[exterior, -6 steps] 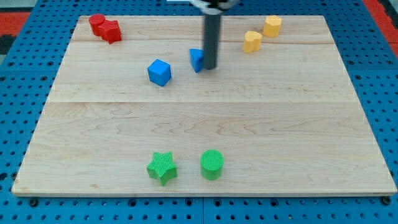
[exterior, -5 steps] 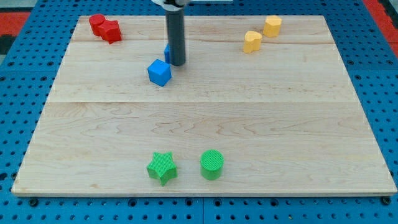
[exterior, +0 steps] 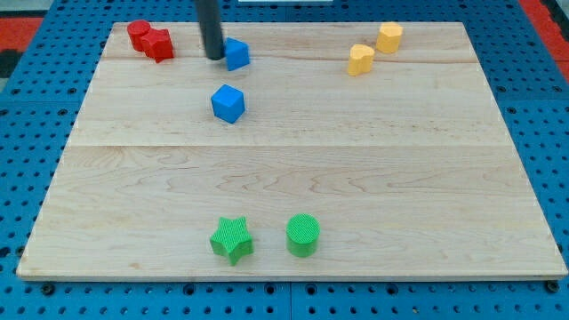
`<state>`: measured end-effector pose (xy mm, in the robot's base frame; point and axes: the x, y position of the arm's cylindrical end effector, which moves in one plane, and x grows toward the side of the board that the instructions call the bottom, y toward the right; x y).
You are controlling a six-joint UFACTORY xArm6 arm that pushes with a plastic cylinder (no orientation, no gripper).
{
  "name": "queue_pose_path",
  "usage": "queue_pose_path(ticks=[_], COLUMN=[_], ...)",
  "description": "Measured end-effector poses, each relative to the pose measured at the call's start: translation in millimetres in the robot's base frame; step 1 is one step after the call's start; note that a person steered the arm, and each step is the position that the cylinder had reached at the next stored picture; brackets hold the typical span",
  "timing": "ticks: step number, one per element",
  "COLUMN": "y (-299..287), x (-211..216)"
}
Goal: Place blue blocks parallel to yellow blocks
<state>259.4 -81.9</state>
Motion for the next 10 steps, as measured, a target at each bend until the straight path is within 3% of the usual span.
queue_pose_path(ticks=[1,2,4,5,6,8,9,10], y=[24,-13,53,19,-5,9,-37,-67], x=[-11,30,170,187,166,120,153,117])
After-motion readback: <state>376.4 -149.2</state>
